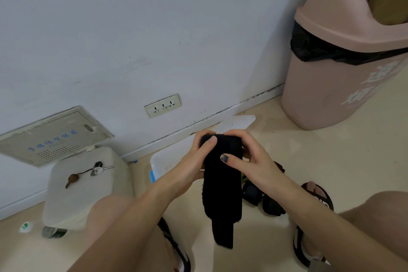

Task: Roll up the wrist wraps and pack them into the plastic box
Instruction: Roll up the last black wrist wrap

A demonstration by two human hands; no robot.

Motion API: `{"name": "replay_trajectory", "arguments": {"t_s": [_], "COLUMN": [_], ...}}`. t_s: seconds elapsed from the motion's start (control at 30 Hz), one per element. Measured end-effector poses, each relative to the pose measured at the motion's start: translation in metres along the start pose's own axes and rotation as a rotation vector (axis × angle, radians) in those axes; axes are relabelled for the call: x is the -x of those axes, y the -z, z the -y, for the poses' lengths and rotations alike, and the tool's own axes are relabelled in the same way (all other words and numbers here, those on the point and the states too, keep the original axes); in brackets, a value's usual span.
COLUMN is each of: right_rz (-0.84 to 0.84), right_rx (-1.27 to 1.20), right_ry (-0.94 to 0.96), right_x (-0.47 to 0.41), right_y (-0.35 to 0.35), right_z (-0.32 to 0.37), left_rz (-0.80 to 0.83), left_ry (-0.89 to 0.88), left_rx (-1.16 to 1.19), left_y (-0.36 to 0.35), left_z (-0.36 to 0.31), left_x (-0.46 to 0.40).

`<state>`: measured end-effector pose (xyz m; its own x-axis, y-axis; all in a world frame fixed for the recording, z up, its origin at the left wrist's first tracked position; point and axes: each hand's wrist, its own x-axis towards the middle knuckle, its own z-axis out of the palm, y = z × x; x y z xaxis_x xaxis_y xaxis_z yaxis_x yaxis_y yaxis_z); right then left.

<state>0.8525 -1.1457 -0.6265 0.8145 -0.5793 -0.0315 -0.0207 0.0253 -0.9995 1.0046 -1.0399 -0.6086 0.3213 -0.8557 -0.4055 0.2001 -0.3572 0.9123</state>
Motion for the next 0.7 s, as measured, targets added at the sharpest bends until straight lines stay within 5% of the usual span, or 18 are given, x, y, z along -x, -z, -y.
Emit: {"name": "replay_trajectory", "arguments": {"t_s": [0.13,0.37,0.7], "right_rz": [0.03,0.064,-0.01], "right_rx": [-0.05,-0.291,-0.248], "right_ry": [-0.049,-0.395,-0.23], "right_x": [-0.002,-0.0064,-0.0052], "right_y": [0.0022,0.0007,-0.0026], "right_z": [0.0029,0.0061,0.0016], "left_rz": [-0.009,0.011,0.052], "left_ry": [-0.037,-0.133,-0.09], "left_rx": [0.068,-0.018,-0.008], "left_y": [0.0042,0.0074,0.0038], "left_z": [-0.0001,0.0036,0.0037], "left_x": [-0.0012,0.0009,0.0015]}}
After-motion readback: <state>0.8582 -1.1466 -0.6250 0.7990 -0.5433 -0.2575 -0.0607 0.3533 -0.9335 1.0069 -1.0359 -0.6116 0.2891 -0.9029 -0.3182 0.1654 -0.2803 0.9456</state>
